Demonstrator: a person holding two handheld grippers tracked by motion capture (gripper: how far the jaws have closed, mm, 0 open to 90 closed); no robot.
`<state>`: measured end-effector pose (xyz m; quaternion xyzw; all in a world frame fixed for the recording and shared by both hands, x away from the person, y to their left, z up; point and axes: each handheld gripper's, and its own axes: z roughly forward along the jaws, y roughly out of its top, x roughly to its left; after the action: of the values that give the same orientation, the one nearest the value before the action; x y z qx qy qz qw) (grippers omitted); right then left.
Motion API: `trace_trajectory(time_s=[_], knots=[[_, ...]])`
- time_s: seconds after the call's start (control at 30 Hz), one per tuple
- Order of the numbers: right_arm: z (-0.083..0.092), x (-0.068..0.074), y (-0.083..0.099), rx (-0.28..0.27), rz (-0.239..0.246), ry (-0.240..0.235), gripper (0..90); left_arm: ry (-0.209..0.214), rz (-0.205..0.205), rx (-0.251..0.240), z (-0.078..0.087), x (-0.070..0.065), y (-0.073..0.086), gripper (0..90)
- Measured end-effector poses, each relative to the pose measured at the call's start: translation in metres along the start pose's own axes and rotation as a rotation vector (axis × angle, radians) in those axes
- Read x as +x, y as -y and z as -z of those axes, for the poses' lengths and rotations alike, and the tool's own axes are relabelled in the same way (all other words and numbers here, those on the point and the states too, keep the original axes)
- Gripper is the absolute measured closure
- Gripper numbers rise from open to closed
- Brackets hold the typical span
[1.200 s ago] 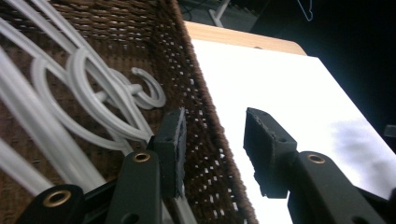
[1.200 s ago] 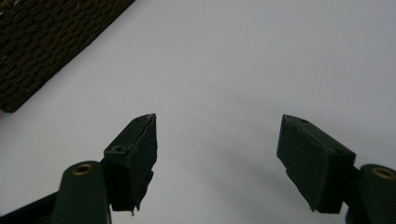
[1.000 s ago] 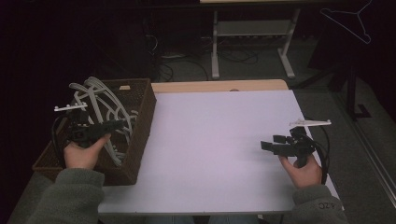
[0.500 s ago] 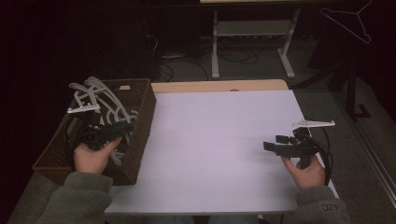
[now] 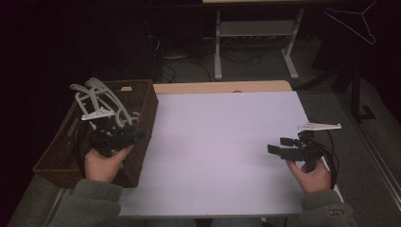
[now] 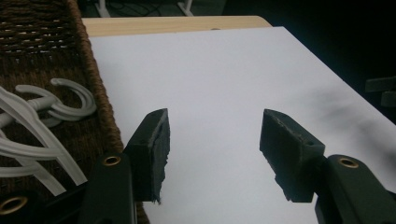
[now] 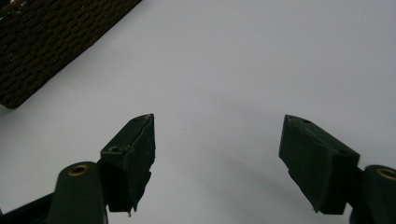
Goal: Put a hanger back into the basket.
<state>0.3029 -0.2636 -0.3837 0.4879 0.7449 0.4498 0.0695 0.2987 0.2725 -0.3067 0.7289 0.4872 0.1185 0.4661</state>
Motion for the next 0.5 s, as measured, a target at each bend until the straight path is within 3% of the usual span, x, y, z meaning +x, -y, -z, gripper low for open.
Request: trace_trajectory(time_s=[0.3,0.5], knots=[[0.001,0.004,0.002,0.004,0.011,-0.002,25.2,0.007,-0.051,0.007,-0.006,-0.012,0.01,38.8],[0.002,0.006,0.003,0.003,0.02,-0.005,25.1,0.023,-0.057,0.01,-0.009,-0.017,0.016,38.7]])
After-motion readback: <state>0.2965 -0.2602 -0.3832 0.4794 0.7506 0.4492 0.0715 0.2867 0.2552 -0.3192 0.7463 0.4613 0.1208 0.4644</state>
